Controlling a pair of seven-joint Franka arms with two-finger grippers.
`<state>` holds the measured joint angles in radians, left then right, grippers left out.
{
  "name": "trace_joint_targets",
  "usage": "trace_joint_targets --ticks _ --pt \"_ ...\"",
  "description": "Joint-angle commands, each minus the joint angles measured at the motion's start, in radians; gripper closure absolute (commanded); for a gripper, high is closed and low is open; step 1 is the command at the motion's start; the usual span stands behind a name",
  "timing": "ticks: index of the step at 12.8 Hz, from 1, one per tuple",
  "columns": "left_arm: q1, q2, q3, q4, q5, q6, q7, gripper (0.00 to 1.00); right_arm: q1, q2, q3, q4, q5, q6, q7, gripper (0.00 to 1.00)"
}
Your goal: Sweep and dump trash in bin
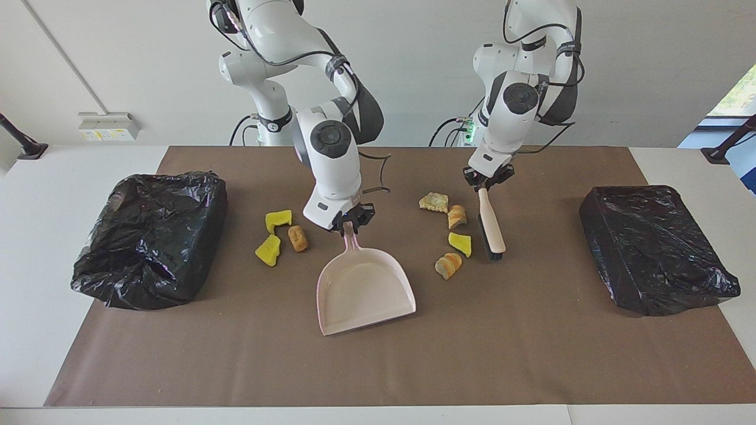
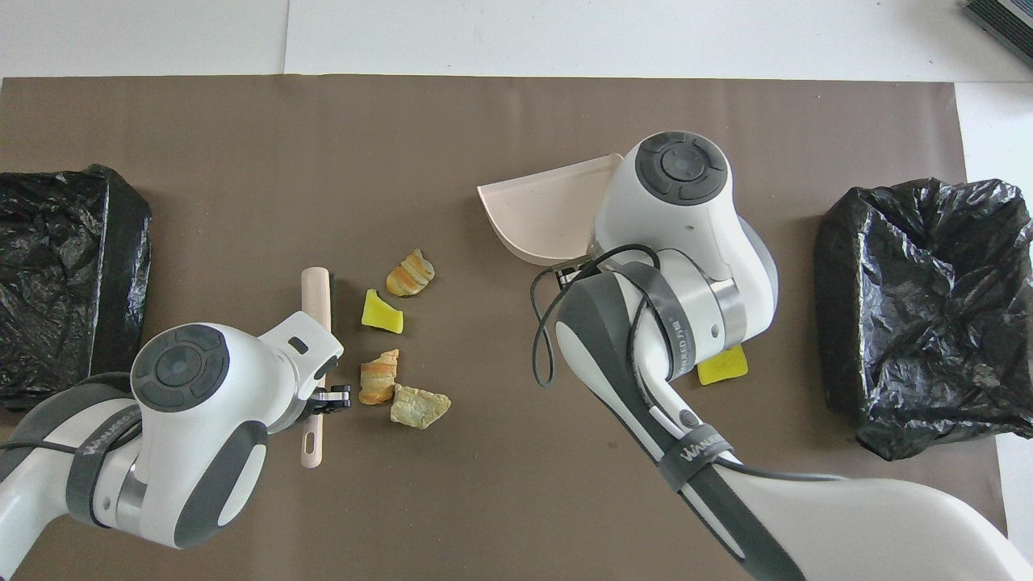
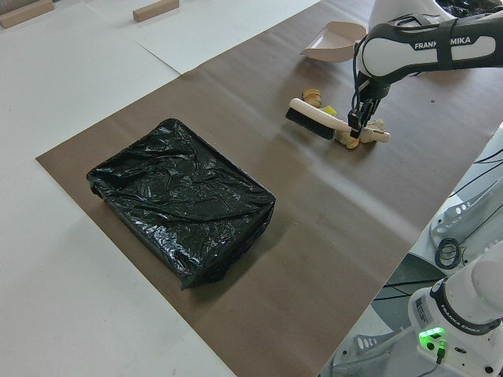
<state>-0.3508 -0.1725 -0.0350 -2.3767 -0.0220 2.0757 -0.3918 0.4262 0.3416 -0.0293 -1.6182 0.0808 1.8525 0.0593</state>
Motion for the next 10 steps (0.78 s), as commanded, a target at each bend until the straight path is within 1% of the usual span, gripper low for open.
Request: trace_joint_targets --ticks 1,2,3,5,6,7,8,10 --pt "0.026 -0.018 -0.006 0.001 -0.002 -0.029 0.01 1.0 -0.015 -0.145 0.005 -0.163 0.028 -0.021 -0.287 1.0" --pt "0.024 -0.019 -0.008 -0.002 -0.004 -0.025 0.008 1.0 -0.014 -0.17 0.005 -0.222 0.024 0.014 -0.432 1.0" --pt "0.024 -0.021 -0.008 -0.007 -0.004 -0.025 0.008 1.0 -0.011 -0.182 0.005 -0.251 0.022 0.048 -0.554 1.0" --pt "0.016 -0.021 -0.008 -0.015 -0.004 -0.025 0.004 1.0 -0.014 -0.191 0.003 -0.284 0.016 0.089 -0.799 1.0" --pt "0.01 -0.022 -0.009 -0.016 -0.004 -0.025 -0.002 1.0 -0.015 -0.194 0.002 -0.287 0.004 0.089 -0.896 1.0" --pt "0.007 -0.021 -0.013 -0.022 -0.004 -0.023 -0.012 1.0 -0.015 -0.196 0.002 -0.298 -0.01 0.094 -0.976 1.0" --pt "-0.01 -0.022 -0.014 -0.035 -0.009 -0.017 -0.013 1.0 -0.014 -0.2 0.002 -0.301 -0.033 0.094 -1.012 1.0" --pt "-0.031 -0.021 -0.014 -0.039 -0.013 -0.016 -0.034 1.0 0.003 -0.222 0.003 -0.34 -0.062 0.097 -1.009 1.0"
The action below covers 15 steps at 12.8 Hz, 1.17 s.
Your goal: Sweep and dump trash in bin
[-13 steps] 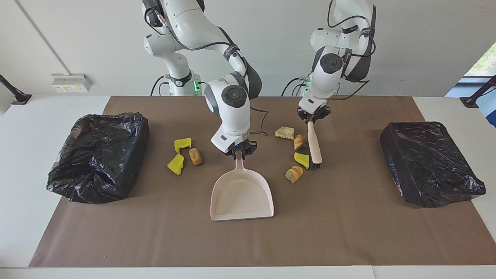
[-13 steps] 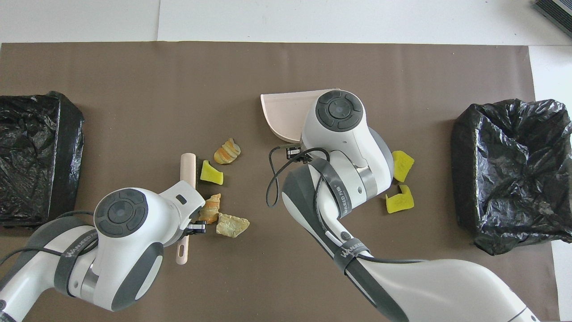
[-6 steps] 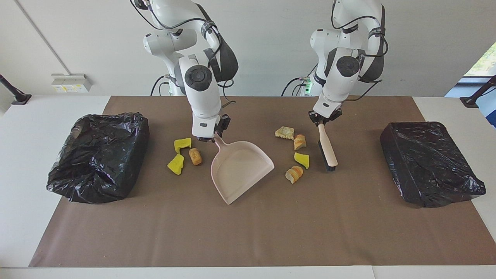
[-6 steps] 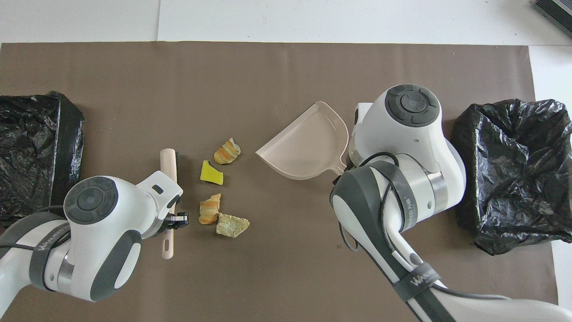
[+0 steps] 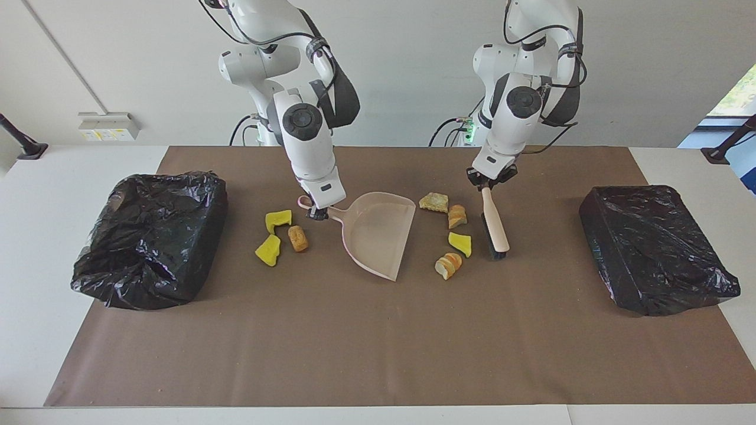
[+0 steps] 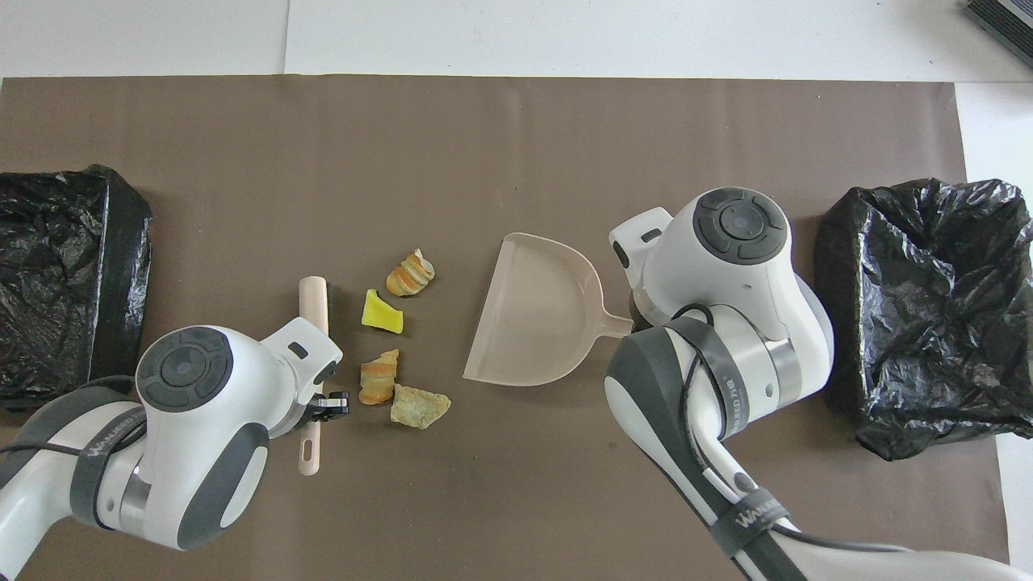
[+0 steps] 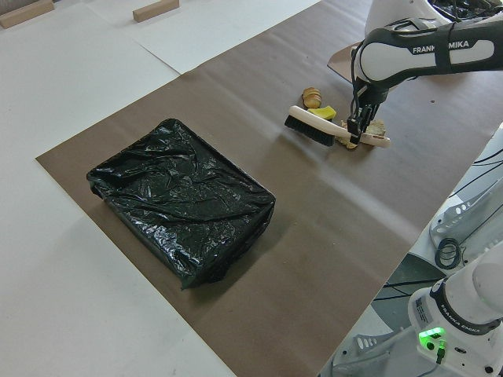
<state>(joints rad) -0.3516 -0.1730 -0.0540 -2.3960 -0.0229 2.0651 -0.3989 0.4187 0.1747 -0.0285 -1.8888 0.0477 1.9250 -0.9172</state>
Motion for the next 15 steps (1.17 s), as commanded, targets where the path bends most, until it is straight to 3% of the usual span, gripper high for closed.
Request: trace_joint_targets --ticks 1,3,12,15 --pt "-0.055 -0.022 0.005 -0.038 -0.012 0.01 -0.052 1.0 0.018 -0.07 0.002 -0.11 -0.054 0.057 -0.031 1.0" --pt "-0.096 -0.022 0.005 -0.051 -0.014 0.021 -0.09 1.0 0.025 -0.083 0.002 -0.156 -0.087 0.124 -0.032 1.0" --pt "-0.19 0.004 0.005 -0.057 -0.101 0.139 -0.143 1.0 0.075 -0.089 0.004 -0.208 -0.123 0.118 -0.019 1.0" --pt "-0.243 0.056 0.003 -0.049 -0.126 0.2 -0.149 1.0 0.069 -0.089 0.002 -0.214 -0.123 0.12 -0.029 1.0"
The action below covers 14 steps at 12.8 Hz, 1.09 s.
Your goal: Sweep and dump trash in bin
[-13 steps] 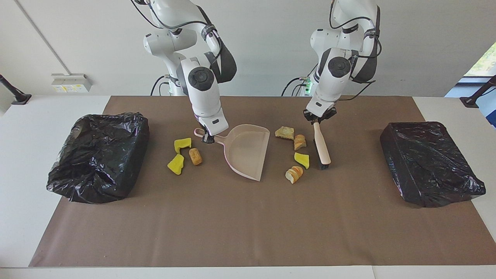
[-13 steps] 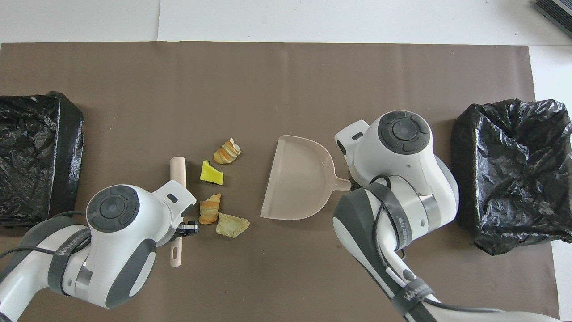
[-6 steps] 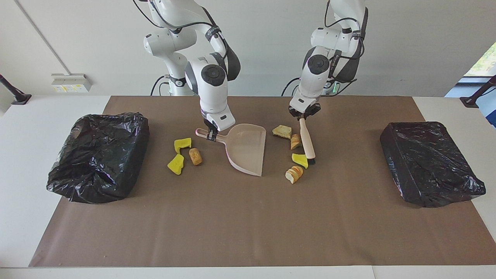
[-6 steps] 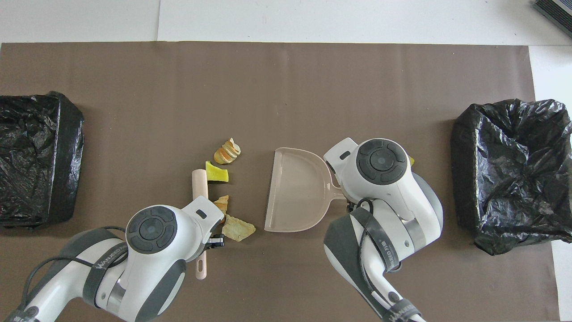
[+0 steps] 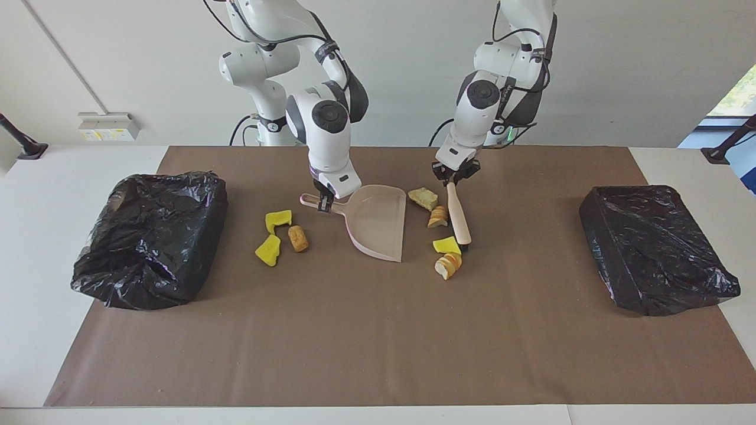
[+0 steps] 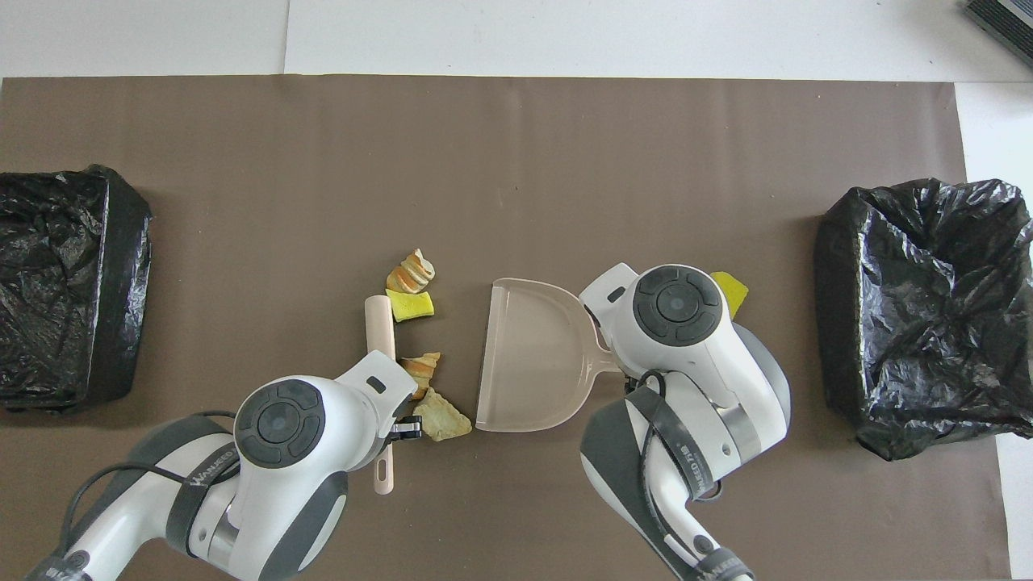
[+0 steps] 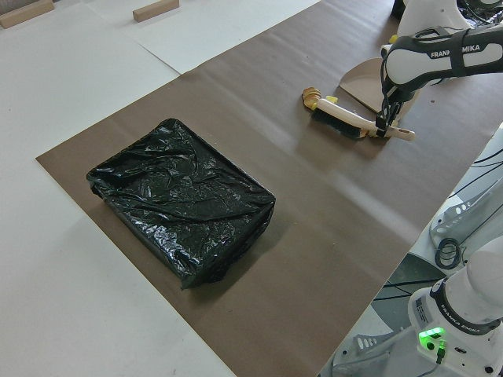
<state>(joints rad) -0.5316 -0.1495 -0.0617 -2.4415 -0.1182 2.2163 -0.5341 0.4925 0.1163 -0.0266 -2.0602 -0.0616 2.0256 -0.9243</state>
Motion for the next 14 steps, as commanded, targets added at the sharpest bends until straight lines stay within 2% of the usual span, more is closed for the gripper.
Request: trace_joint_targets --ticks 1,8,11,14 --pt "-0.074 0.034 0.011 -0.002 -0.056 0.065 -0.012 1.0 -0.003 -0.029 0.001 -0.055 -0.015 0.019 -0.022 1.0" --pt "-0.307 0.038 0.01 0.068 -0.139 0.072 -0.098 1.0 -0.005 -0.029 0.001 -0.08 -0.033 0.021 -0.008 1.0" --pt "-0.366 0.042 0.01 0.108 -0.153 0.069 -0.115 1.0 -0.005 -0.029 0.001 -0.08 -0.033 0.021 -0.008 1.0" --pt "-0.357 0.042 0.011 0.176 -0.155 0.048 -0.161 1.0 -0.005 -0.029 0.001 -0.08 -0.033 0.021 -0.008 1.0"
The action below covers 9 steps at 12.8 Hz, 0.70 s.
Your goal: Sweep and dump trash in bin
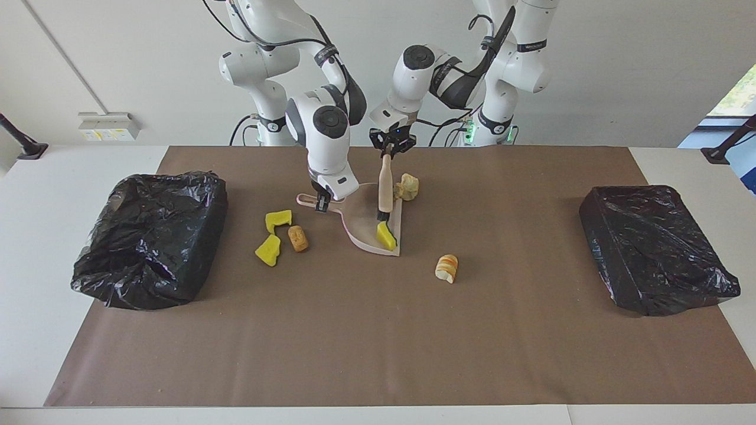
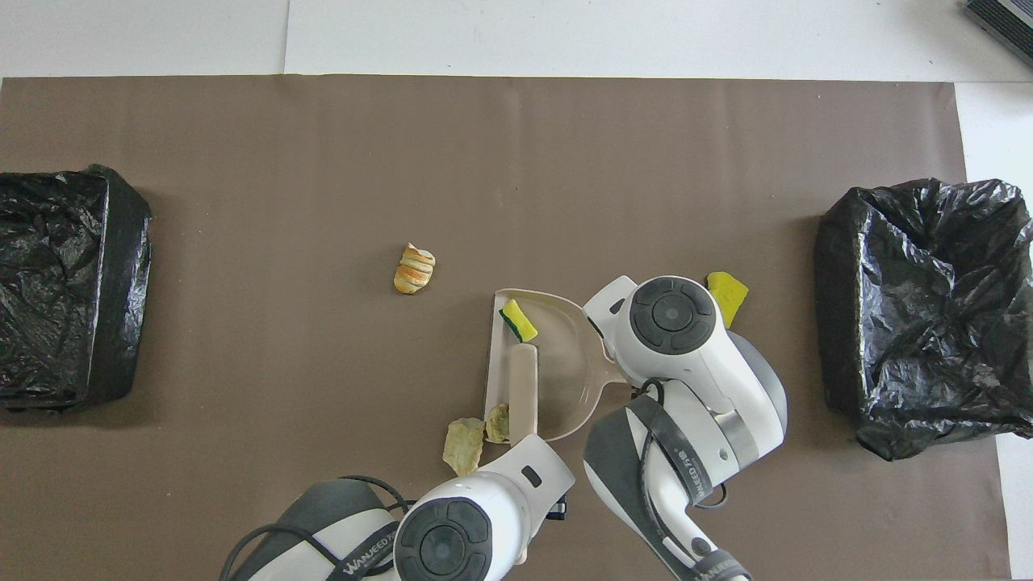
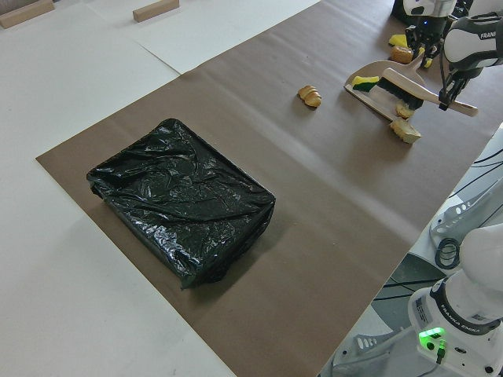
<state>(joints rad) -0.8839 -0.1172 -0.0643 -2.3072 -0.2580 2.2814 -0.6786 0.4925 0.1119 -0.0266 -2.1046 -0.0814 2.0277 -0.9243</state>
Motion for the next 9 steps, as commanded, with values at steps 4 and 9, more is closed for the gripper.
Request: trace_joint_targets --ticks 4,9 --pt "0.035 -0.03 0.023 0.037 -0.012 -0.245 -0.033 1.0 -0.009 -0.024 0.002 -0.035 -0.014 0.02 -0.014 1.0" --pt "0.058 -0.118 0.023 -0.069 0.011 -0.346 -0.308 1.0 -0.017 -0.017 -0.001 -0.035 -0.018 0.049 -0.112 1.0"
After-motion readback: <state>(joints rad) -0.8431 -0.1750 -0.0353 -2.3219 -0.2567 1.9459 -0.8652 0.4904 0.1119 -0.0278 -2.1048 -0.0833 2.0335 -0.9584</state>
